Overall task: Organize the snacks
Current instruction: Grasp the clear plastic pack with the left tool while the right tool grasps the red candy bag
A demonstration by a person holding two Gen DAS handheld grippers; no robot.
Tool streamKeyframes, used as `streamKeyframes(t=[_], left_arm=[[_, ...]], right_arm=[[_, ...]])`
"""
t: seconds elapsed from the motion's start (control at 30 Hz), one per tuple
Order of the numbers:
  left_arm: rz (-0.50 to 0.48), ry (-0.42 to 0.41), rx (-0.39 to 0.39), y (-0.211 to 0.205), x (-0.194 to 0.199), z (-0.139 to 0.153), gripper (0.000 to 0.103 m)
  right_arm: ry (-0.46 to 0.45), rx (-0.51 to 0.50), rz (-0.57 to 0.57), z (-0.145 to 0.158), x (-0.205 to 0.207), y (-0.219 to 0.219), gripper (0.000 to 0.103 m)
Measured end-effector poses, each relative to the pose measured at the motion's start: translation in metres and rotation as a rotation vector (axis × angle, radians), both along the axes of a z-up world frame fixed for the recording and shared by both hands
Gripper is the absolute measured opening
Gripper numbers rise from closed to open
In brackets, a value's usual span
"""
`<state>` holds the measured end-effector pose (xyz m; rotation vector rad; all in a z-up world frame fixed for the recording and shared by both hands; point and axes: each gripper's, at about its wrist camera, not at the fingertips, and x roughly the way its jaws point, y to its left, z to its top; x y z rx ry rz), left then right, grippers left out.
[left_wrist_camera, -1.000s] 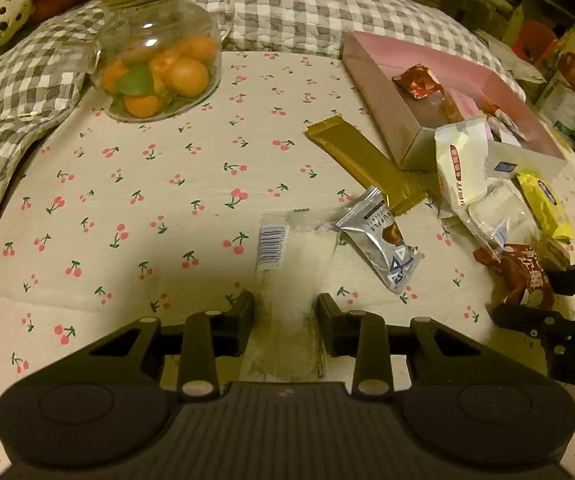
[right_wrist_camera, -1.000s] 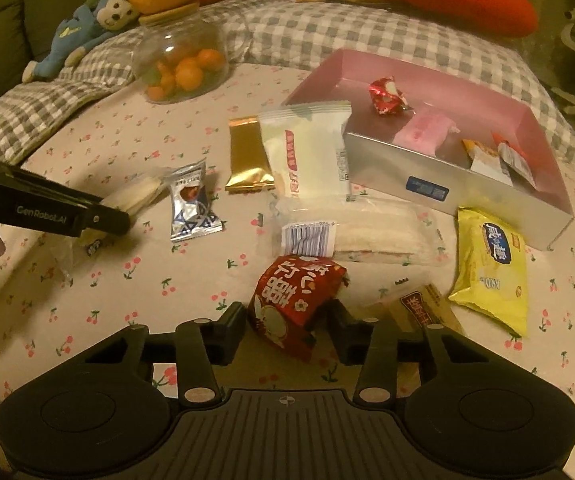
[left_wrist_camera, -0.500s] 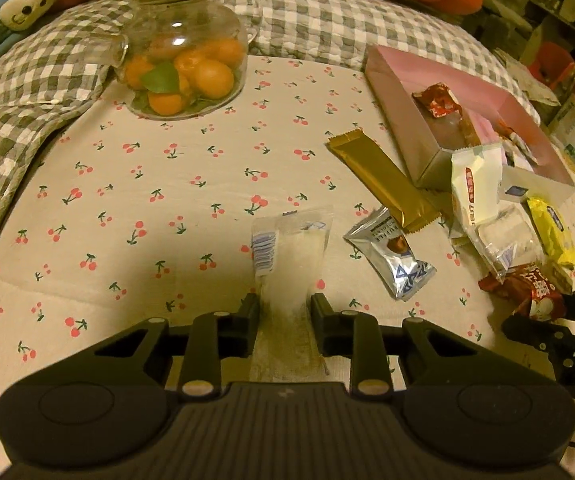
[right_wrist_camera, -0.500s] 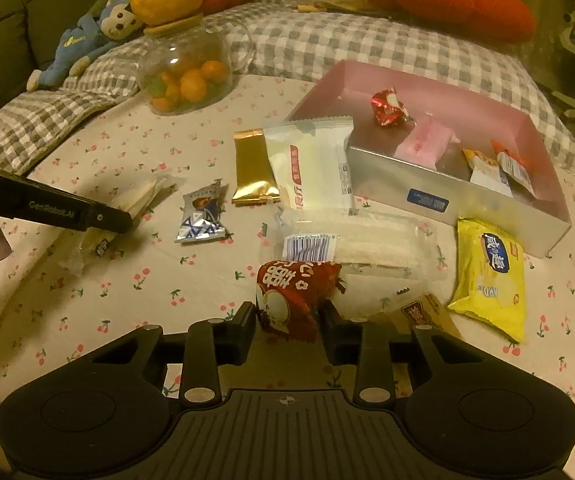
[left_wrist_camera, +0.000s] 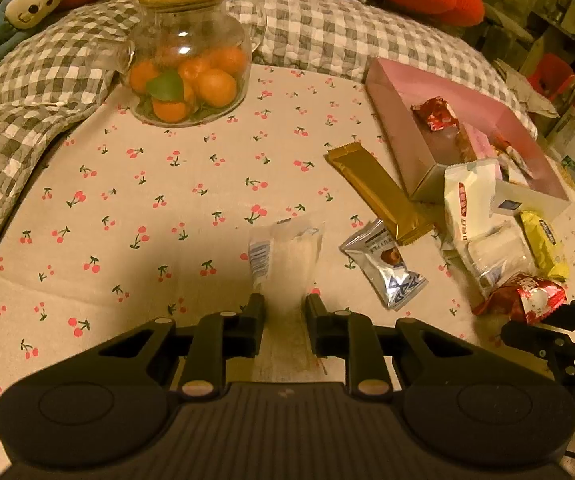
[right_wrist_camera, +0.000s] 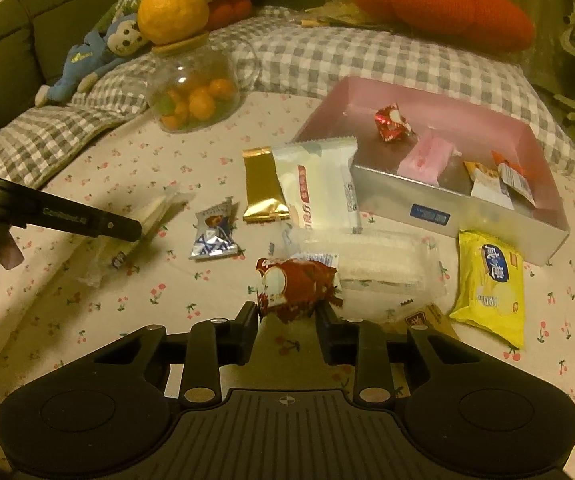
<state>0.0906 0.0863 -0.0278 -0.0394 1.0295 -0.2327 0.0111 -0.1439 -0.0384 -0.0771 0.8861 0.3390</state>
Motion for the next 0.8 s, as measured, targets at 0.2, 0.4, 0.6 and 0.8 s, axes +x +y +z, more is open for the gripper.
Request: streamKeyframes(t=[0.2, 0.4, 0.6, 0.8], left_arm=[[-0.016, 0.005, 0.001, -0.003, -0.001, 0.0, 0.019], [-0.04, 0.01, 0.025, -0.008, -0.001, -0.004, 0.021], [-0.044, 0.048, 0.052, -0.008, 0.0, -0.014, 0.03], [-0.052, 0.039, 0.081, -0.014, -0.001, -0.015, 0.031]], right_arm=[[0.023, 0.006, 0.031, -0.001, -0.001, 0.0, 0.034], [0.056, -0.016, 0.043, -0.01, 0.001, 0.002, 0.052], [0.076, -0.029, 0.03, -0.019, 0.007, 0.002, 0.055], [0.053, -0.033, 0.013, -0.02, 0.013, 0.001, 0.055]])
